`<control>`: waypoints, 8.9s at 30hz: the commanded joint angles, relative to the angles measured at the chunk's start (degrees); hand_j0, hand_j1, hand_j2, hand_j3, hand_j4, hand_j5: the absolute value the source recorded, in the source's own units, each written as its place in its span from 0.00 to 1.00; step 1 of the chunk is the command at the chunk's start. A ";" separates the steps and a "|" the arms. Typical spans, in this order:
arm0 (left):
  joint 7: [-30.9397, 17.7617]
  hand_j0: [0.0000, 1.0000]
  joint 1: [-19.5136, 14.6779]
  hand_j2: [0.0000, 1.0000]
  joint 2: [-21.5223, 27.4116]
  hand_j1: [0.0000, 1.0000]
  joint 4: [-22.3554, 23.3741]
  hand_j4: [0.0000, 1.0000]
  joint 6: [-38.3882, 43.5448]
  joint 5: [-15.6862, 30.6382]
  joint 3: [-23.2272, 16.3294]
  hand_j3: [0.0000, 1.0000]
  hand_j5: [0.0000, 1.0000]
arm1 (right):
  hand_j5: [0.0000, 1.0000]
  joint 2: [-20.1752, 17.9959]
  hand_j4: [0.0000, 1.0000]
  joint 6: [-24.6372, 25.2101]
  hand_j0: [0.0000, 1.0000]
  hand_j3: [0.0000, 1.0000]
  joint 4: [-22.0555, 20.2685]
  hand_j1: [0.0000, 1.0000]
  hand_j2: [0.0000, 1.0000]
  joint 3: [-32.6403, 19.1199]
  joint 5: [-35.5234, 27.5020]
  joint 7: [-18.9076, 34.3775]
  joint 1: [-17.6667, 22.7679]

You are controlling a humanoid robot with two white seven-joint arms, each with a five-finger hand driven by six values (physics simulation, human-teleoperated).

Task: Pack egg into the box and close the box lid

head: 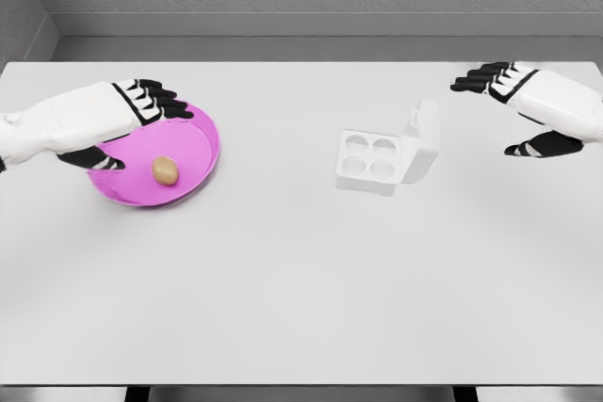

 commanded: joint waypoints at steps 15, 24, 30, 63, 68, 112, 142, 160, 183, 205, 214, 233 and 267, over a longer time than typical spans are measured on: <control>-0.82 1.00 -7.26 1.00 3.04 1.00 11.68 1.00 8.79 16.01 -17.47 1.00 1.00 | 1.00 0.92 1.00 0.80 1.00 1.00 10.17 1.00 1.00 -0.16 2.41 9.90 0.09; -0.82 0.83 -13.24 0.83 2.60 0.83 14.84 0.83 13.28 15.75 -25.11 0.83 0.83 | 1.00 3.20 1.00 0.80 1.00 1.00 9.81 1.00 1.00 0.10 2.58 10.08 0.26; -0.82 0.77 -15.35 0.77 0.84 0.77 17.83 0.77 13.36 12.67 -28.36 0.77 0.77 | 1.00 4.43 1.00 1.24 1.00 1.00 11.66 1.00 1.00 0.10 2.58 10.87 0.09; -0.82 0.77 -15.08 0.77 -2.49 0.77 18.01 0.77 13.28 2.92 -28.80 0.77 0.77 | 1.00 8.12 1.00 1.24 1.00 1.00 14.91 1.00 1.00 0.19 4.78 10.87 -1.05; -0.82 0.77 -14.64 0.77 -2.58 0.77 18.01 0.77 13.28 1.95 -28.72 0.77 0.77 | 1.00 8.12 1.00 1.24 1.00 1.00 14.91 1.00 1.00 0.19 4.78 10.87 -1.05; -0.82 0.36 -14.20 0.36 -1.97 0.36 18.62 0.36 12.48 1.86 -26.87 0.36 0.36 | 1.00 8.12 1.00 1.95 1.00 1.00 15.18 1.00 1.00 0.10 4.69 10.87 -1.05; -0.82 0.30 -11.66 0.30 -8.56 0.30 9.22 0.30 12.57 1.69 -18.43 0.30 0.30 | 1.00 8.12 1.00 1.95 1.00 1.00 15.09 1.00 1.00 0.10 4.69 10.87 -1.14; -0.82 0.30 -11.74 0.30 -18.40 0.30 7.99 0.30 12.48 1.69 -18.00 0.30 0.30 | 1.00 8.12 1.00 1.95 1.00 1.00 14.82 1.00 1.00 0.10 4.69 10.87 -1.14; -0.82 0.30 -11.92 0.30 -31.41 0.30 12.91 0.30 13.19 -2.53 -18.17 0.30 0.30 | 1.00 8.12 1.00 1.95 1.00 1.00 14.56 1.00 1.00 0.10 4.69 10.87 -1.05; -0.82 0.31 -16.23 0.31 -42.75 0.31 25.57 0.31 13.10 -6.22 -18.17 0.31 0.31 | 1.00 8.12 1.00 1.95 1.00 1.00 15.00 1.00 1.00 0.01 4.69 10.87 -1.05; -0.82 0.31 -18.77 0.31 -45.12 0.31 31.89 0.31 12.92 -6.22 -18.17 0.31 0.31 | 1.00 8.12 1.00 1.95 1.00 1.00 15.00 1.00 1.00 0.01 4.69 10.87 -1.05; -0.82 0.69 -18.86 0.69 -44.77 0.69 31.54 0.69 12.57 -6.14 -18.08 0.69 0.69 | 1.00 8.04 1.00 1.95 1.00 1.00 14.65 1.00 1.00 -0.07 4.69 10.87 -1.05; -0.82 1.00 14.89 1.00 -11.46 1.00 0.42 1.00 0.25 19.18 23.49 1.00 1.00 | 1.00 10.50 1.00 1.24 1.00 1.00 9.55 1.00 1.00 0.45 4.52 10.78 -0.97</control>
